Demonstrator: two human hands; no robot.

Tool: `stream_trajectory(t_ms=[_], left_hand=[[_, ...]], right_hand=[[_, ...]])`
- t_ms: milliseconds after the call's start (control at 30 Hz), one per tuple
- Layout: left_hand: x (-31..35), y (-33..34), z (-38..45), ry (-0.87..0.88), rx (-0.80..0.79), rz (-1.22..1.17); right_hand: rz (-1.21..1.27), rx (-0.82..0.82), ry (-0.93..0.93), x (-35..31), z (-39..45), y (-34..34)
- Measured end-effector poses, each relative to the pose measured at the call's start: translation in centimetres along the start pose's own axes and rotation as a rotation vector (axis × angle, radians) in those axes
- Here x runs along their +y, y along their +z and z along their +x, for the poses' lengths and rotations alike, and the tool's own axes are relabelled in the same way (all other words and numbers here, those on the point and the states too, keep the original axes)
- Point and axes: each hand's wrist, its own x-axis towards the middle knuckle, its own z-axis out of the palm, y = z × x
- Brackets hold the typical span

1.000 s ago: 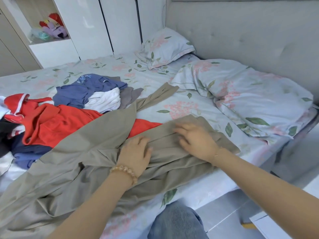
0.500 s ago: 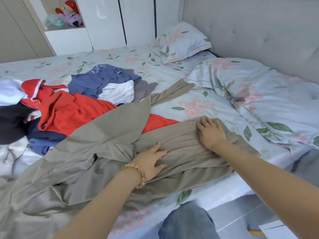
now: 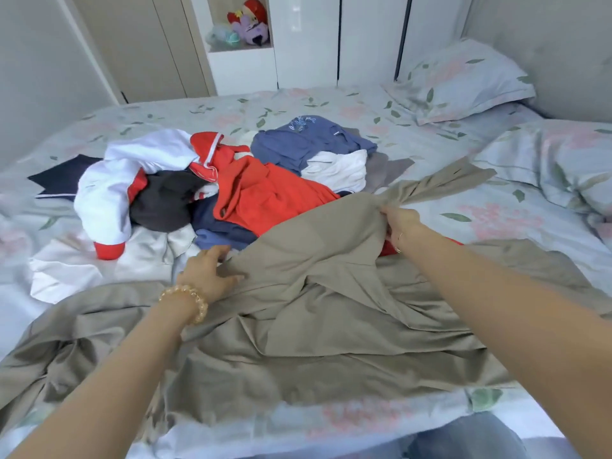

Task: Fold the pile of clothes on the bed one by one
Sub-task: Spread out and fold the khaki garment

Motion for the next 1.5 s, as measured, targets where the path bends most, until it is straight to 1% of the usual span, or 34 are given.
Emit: stream_trajectory(t_ms=[67, 100, 167, 233, 300, 367, 400, 467, 533, 567, 600, 667, 700, 733, 767, 800, 833, 867, 900, 967, 1033, 1133, 1167, 1200, 1233, 1300, 1333, 1400, 1467, 1500], left_hand=[[-1.9, 0.1, 0.0, -0.048, -0.109, -0.060], [-2.4, 0.1, 0.0, -0.032, -0.127, -0.064], [-2.8, -0.2, -0.2, 0.026, -0.089, -0.071], [-2.7, -0.9, -0.5, 0.063, -0.065, -0.100], [-3.0, -1.6, -0.3, 0.083, -0.012, -0.098], [-3.6, -2.3, -0.2, 0.090, 0.045, -0.125], [-4.0, -2.3, 0.0, 0.084, 0.071, -0.165], [-4.3, -2.5, 0.0, 0.059, 0.117, -0.219], [-4.6, -2.3, 0.2, 0.033, 0.150, -0.221], [-4.8, -2.3, 0.2, 0.013, 0.146, -0.203], [-4.9, -2.2, 0.2, 0.001, 0.132, -0.170], [-4.3, -2.1, -0.6, -0.009, 0.091, -0.036], [-3.5, -1.9, -1.2, 0.020, 0.105, 0.063], [-2.5, -1.6, -2.0, 0.089, 0.143, 0.143], [-1.3, -1.2, -2.8, 0.198, 0.180, 0.171], [0.2, -0.7, -3.7, 0.336, 0.179, 0.129], [1.8, -0.1, -4.5, 0.447, 0.113, 0.039], [3.5, 0.5, -5.4, 0.518, 0.018, -0.052], [5.0, 1.3, -6.2, 0.547, -0.081, -0.104], [7.4, 3.6, -6.7, 0.538, -0.174, -0.110], [8.7, 5.7, -6.6, 0.493, -0.198, -0.088], [9.0, 7.7, -6.3, 0.428, -0.245, -0.077], [8.9, 7.9, -6.4, 0.445, -0.245, -0.094], [8.6, 8.0, -6.5, 0.486, -0.231, -0.136], [8.3, 7.9, -6.7, 0.519, -0.224, -0.193], [8.1, 7.0, -7.1, 0.553, -0.256, -0.319], [8.2, 6.3, -7.5, 0.545, -0.299, -0.383], [8.4, 4.7, -8.2, 0.509, -0.363, -0.497], [8.7, 3.3, -8.4, 0.490, -0.348, -0.573], [8.8, 2.7, -8.2, 0.482, -0.339, -0.597]], right_hand=[[-0.028, 0.033, -0.184, -0.6, -1.5, 0.6], [-0.043, 0.021, -0.271, -1.0, -2.7, 0.5], [-0.050, -0.062, -0.426, -1.6, -6.4, -0.7], [-0.016, -0.166, -0.500, -1.7, -10.1, -2.9], [0.031, -0.261, -0.498, -1.0, -13.3, -5.5], [-0.056, -0.343, -0.439, 0.7, -16.3, -7.5], [-0.169, -0.370, -0.394, 2.0, -17.2, -8.3], [-0.491, -0.432, -0.278, 4.9, -18.0, -9.9], [-0.805, -0.509, -0.175, 6.9, -17.8, -11.2], [-0.911, -0.530, -0.152, 7.3, -17.6, -11.6], [-0.988, -0.543, -0.148, 7.4, -17.4, -11.8], [-1.094, -0.499, -0.205, 7.1, -17.2, -12.0], [-1.134, -0.452, -0.260, 6.7, -17.0, -12.0], [-1.148, -0.381, -0.321, 6.2, -16.9, -12.0], [-1.136, -0.281, -0.385, 5.7, -16.5, -12.2], [-1.105, -0.178, -0.448, 5.0, -15.9, -12.3], [-1.075, -0.091, -0.492, 4.4, -15.0, -12.5], [-1.053, -0.037, -0.519, 3.9, -13.9, -12.7], [-1.049, -0.008, -0.525, 3.4, -12.8, -12.7], [-1.051, 0.022, -0.506, 2.8, -9.9, -12.7], [-0.971, 0.046, -0.453, 2.4, -6.6, -12.7], [-0.766, 0.074, -0.290, 2.1, -2.9, -12.0], [-0.717, 0.079, -0.223, 2.0, -2.0, -11.8], [-0.725, 0.093, -0.188, 2.1, -1.0, -11.8], [-0.778, 0.114, -0.182, 2.2, -0.3, -11.9], [-0.866, 0.178, -0.246, 2.4, 0.8, -12.3], [-0.826, 0.211, -0.269, 2.3, 1.1, -12.7], [-0.594, 0.263, -0.260, 1.9, 1.4, -13.7], [-0.265, 0.300, -0.229, 0.5, 0.2, -14.9], [-0.079, 0.285, -0.210, -0.4, -0.8, -15.9]])
